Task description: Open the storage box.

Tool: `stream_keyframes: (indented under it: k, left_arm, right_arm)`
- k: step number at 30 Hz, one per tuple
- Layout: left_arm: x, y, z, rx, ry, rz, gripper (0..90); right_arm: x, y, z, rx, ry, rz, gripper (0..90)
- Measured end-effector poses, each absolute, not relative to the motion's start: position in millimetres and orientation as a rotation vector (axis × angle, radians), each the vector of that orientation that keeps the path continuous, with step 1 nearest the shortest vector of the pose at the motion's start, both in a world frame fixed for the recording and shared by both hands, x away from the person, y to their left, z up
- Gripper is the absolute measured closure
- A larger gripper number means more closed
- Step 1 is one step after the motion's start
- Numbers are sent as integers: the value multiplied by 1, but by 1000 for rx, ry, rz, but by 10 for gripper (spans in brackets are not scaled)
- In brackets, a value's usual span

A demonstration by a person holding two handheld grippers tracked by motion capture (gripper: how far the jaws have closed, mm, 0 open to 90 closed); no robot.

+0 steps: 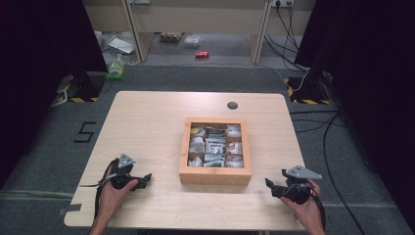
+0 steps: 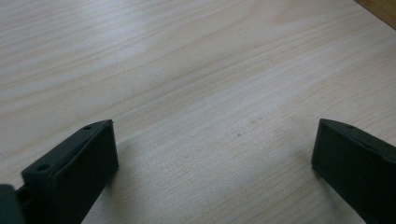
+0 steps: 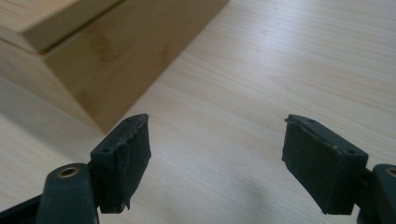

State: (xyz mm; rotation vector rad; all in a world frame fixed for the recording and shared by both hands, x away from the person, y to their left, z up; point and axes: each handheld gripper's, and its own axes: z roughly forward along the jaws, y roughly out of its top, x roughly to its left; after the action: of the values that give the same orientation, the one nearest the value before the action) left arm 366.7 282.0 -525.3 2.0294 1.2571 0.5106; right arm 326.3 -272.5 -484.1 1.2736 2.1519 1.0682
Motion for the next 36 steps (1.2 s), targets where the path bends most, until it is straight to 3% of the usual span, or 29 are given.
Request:
stream_keyframes:
  k: [16, 36]
  left_arm:
    - [367, 282, -525, 2029, 1257, 511, 0]
    - [367, 282, -525, 2031, 1254, 510, 0]
  right_arm:
    - [319, -248, -477, 1211, 2211, 1202, 328]
    - [317, -223, -474, 1110, 2251, 1259, 514]
